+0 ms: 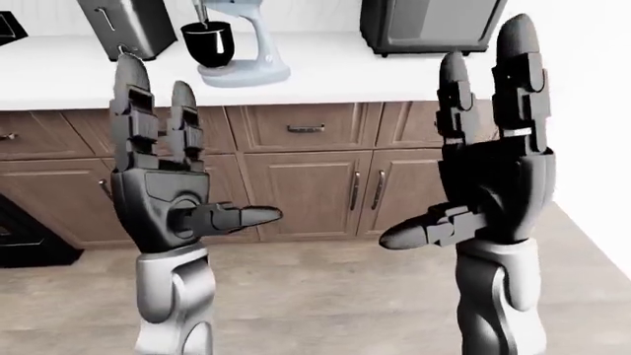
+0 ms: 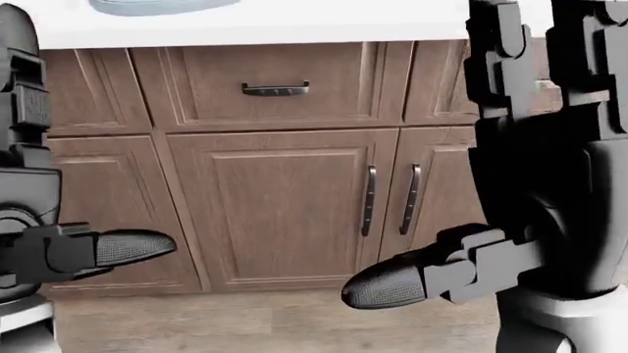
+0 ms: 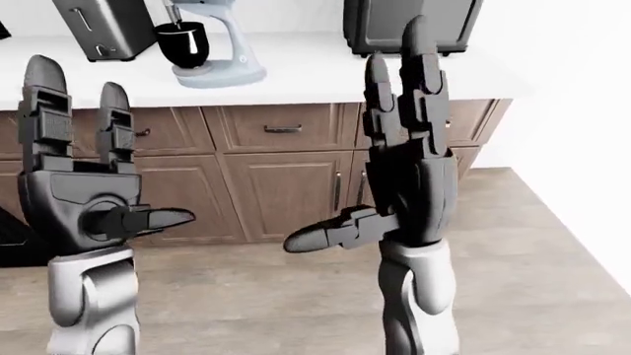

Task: Open the stand mixer head.

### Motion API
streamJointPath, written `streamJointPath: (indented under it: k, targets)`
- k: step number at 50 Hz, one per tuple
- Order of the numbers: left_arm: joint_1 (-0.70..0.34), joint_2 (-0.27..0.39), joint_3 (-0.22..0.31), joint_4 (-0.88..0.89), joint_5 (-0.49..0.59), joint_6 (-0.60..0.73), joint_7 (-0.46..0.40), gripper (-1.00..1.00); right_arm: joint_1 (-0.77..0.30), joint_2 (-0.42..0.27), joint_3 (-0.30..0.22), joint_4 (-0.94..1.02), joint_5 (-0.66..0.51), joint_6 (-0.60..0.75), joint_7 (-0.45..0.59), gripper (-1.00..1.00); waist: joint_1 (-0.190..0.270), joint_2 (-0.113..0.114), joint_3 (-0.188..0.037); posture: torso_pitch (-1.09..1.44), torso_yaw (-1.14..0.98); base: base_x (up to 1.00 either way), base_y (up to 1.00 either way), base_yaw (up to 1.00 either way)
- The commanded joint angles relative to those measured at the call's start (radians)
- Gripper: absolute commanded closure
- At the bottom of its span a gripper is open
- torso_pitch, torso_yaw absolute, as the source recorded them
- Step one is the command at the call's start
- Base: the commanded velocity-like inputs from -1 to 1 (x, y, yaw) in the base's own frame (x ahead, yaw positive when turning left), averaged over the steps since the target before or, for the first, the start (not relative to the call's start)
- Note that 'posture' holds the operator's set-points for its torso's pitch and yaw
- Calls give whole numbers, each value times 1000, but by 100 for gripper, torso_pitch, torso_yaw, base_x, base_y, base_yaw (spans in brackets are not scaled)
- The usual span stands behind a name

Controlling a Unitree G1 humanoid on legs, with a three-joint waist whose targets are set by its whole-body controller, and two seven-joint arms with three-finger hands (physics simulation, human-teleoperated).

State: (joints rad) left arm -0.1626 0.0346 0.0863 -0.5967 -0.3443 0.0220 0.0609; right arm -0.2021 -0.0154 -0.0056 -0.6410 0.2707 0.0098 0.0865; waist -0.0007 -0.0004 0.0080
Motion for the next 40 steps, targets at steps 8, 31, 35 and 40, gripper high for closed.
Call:
streamJointPath:
  k: [8, 31, 35, 40]
  targets:
    - [-158, 60, 52, -187, -137, 170, 120, -97, -223, -34, -32, -213, 84, 259, -138, -100, 2, 2, -2, 0, 0, 0, 0, 0]
    - [-247, 127, 84, -212, -190, 208, 199, -97, -297, -65, -28, -247, 122, 328, -174, -100, 0, -53, 13, 0, 0, 0, 14, 0]
    - [-249, 126, 82, -209, -188, 208, 198, -98, -303, -62, -42, -244, 133, 321, -184, -100, -18, -5, 22, 0, 0, 0, 14, 0]
    - [-243, 120, 78, -206, -182, 202, 193, -98, -292, -61, -38, -248, 121, 315, -166, -100, -16, 10, 38, 0, 0, 0, 79, 0]
